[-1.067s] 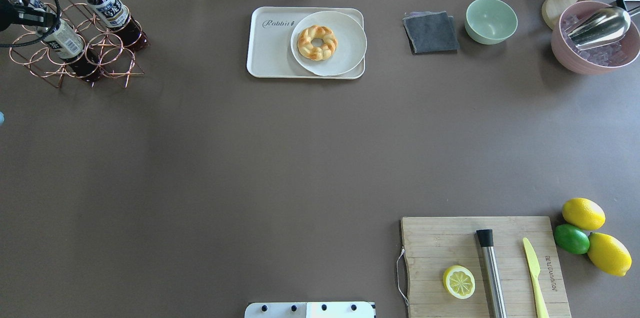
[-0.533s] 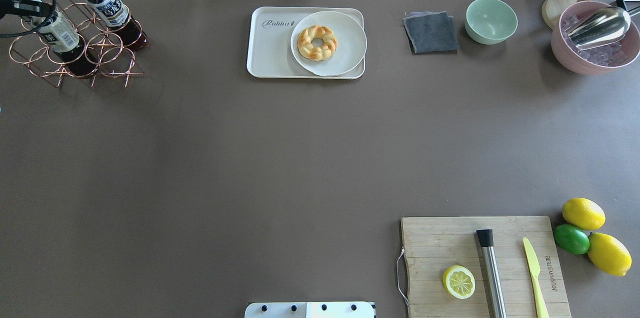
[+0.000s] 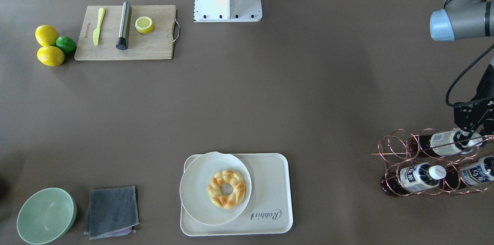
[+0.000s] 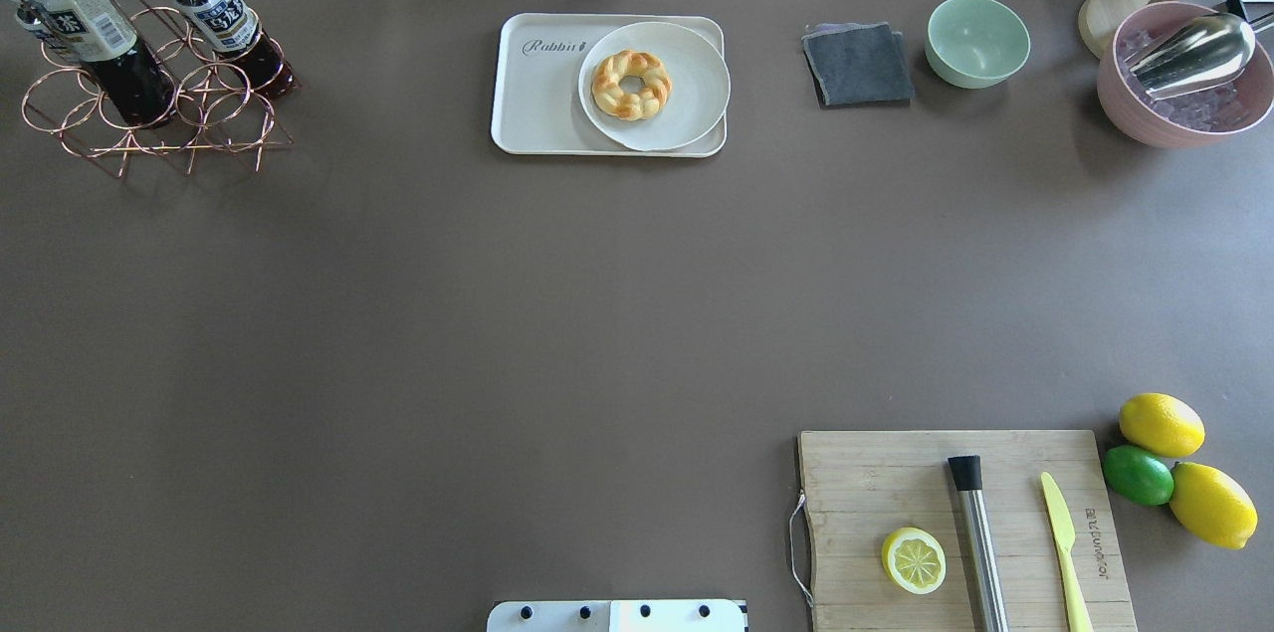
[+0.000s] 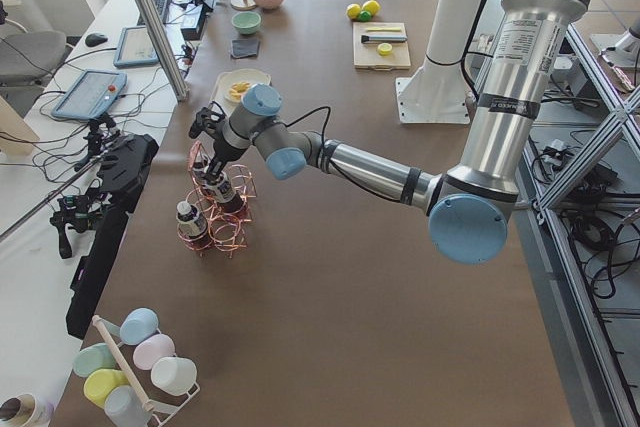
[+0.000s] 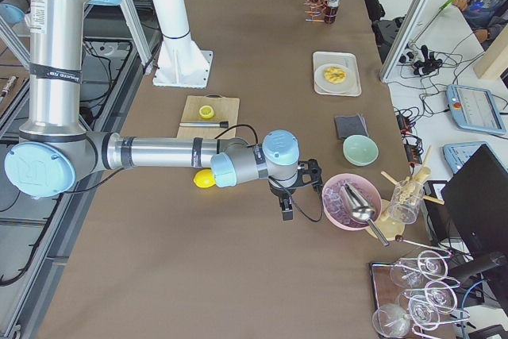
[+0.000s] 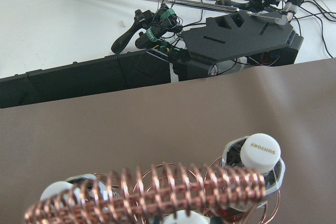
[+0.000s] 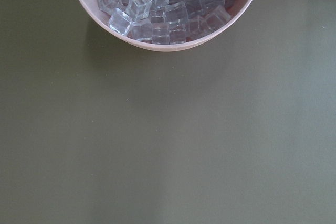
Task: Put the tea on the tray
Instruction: 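Lift the tea bottle up out of the rack with the left gripper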
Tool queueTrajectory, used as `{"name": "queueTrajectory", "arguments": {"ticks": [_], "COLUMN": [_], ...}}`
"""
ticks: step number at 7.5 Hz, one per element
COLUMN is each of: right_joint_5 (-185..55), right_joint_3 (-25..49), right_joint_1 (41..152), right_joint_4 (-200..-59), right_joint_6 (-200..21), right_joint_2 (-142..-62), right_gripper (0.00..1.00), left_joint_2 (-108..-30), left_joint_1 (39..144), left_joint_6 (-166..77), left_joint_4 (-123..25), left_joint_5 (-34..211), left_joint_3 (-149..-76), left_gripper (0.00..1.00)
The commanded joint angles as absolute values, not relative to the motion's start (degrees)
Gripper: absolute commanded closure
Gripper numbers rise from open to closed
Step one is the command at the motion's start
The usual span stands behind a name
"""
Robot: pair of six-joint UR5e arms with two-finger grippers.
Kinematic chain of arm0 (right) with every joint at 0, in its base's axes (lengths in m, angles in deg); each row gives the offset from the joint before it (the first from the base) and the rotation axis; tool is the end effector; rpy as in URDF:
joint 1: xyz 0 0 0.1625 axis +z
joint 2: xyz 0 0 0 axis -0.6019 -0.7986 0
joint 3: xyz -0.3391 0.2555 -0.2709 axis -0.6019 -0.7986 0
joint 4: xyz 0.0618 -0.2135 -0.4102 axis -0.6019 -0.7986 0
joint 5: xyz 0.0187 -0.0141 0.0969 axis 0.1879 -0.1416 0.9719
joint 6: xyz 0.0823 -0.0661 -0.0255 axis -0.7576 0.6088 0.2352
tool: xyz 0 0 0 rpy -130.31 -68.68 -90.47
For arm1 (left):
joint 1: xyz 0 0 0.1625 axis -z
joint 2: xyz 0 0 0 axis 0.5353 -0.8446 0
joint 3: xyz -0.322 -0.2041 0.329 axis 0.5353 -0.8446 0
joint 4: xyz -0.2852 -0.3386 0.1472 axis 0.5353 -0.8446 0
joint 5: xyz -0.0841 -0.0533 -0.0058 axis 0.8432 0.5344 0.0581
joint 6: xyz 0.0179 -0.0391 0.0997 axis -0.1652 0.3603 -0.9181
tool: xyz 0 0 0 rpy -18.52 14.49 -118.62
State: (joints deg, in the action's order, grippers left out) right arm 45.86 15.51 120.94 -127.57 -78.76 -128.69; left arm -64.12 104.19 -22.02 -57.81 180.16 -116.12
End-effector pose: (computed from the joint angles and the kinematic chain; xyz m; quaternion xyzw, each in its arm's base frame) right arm 0.0035 -0.5134 0.7093 0.0871 -0.3832 -0.0536 0.9180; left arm 0.1294 -0.6840 0.4763 0.3150 0.3681 -0.0528 0.8732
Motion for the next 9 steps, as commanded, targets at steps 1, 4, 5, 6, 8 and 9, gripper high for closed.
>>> {"name": "queueTrajectory", "arguments": {"ticks": [1,4,5,6,8,9], "right_joint_5": [45.8,45.9,45.9,45.9,45.9,46.0], "right_joint_3": [15.5,15.5,15.4,15.4,15.4,15.5], "right_joint_1": [120.9,120.9,120.9,120.9,120.9,120.9], "right_joint_4": [-127.6,-127.6,-127.6,-127.6,-127.6,-127.6], "right_joint_6": [-78.7,-78.8,-78.8,-78.8,-78.8,-78.8], "right_joint_2": [-128.7,-128.7,-128.7,-128.7,-128.8,-128.8], "right_gripper": [0.00,0.00,0.00,0.00,0.00,0.00], "left_joint_2": [-64.2,-62.6,-61.5,-61.7,-62.1,-64.5], "left_joint_1": [107.9,110.1,109.8,108.2,103.7,99.5], "left_joint_6": [-22.6,-22.5,-20.6,-18.4,-15.0,-9.5], "left_joint_4": [-52.8,-46.2,-44.2,-38.6,-33.9,-32.7], "left_joint_5": [181.7,181.7,181.6,181.2,180.1,177.5], "left_joint_3": [-121.8,-130.9,-134.0,-137.6,-141.2,-141.7], "left_gripper": [1.00,1.00,1.00,1.00,1.00,1.00]}}
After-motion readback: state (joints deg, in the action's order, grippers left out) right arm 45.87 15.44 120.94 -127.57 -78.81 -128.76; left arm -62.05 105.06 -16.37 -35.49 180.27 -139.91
